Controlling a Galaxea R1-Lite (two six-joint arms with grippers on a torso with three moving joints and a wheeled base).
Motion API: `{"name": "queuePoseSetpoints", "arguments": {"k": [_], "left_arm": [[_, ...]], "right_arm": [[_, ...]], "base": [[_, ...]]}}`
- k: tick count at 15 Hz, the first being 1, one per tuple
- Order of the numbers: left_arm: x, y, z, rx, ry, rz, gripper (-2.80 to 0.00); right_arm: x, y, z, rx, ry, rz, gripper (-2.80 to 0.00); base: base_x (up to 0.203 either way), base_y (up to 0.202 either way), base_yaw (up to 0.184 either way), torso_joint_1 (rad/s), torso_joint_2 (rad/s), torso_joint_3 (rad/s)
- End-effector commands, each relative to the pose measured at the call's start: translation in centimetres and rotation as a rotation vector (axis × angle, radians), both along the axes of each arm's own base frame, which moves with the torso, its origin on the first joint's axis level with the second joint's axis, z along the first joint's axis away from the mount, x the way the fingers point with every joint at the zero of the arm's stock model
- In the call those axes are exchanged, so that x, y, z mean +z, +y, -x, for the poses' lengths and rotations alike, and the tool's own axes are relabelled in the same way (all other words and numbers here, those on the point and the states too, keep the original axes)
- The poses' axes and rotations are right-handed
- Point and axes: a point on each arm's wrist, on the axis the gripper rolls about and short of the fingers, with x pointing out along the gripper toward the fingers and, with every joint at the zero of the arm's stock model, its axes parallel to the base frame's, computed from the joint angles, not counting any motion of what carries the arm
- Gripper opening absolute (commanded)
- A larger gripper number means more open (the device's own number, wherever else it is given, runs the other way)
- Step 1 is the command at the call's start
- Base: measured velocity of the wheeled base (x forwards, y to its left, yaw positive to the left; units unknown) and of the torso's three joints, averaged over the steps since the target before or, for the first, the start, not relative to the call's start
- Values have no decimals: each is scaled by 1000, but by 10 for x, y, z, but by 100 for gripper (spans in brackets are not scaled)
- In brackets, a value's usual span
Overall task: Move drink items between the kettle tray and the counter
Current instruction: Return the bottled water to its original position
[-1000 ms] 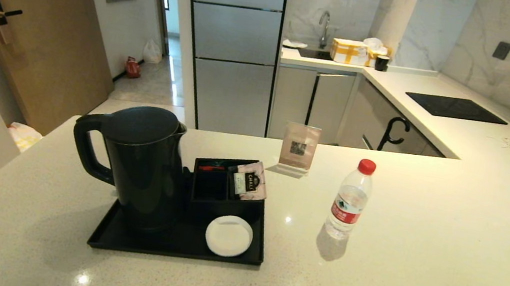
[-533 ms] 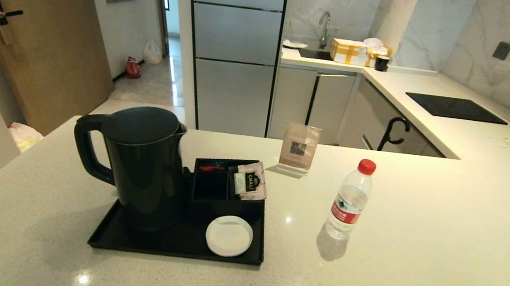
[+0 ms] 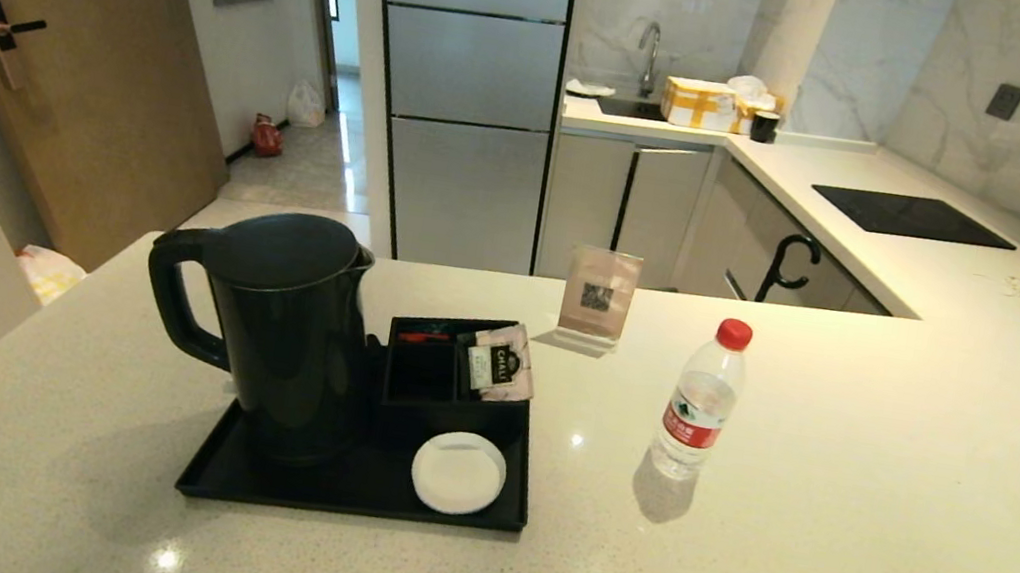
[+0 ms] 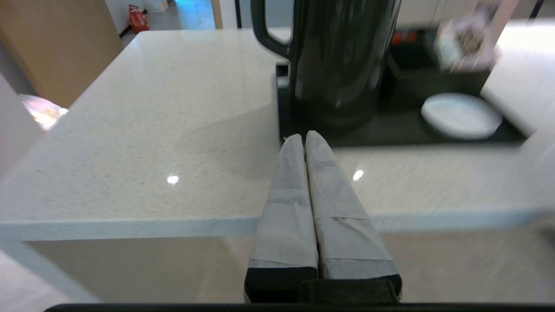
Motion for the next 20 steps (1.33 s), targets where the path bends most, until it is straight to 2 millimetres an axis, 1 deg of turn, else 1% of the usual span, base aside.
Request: {"name": "queuePoseSetpoints", "arguments": {"k": [1,6,9,20], "left_arm": [[-2,0,0,-5,14,-67,-280],[-2,0,0,-5,14,-73,-280],[-2,0,0,-1,10,-13,-280],[-2,0,0,-1,10,-12,-280]], "right_arm": [[0,0,0,0,1,0,-280],[0,0,0,-1,1,0,-280],[0,0,0,0,1,0,-280],[0,0,0,5,7,14,-280]], "base": [[0,0,0,0,0,0],[0,0,0,0,0,0],[0,0,0,0,0,0],[0,0,0,0,0,0]]}}
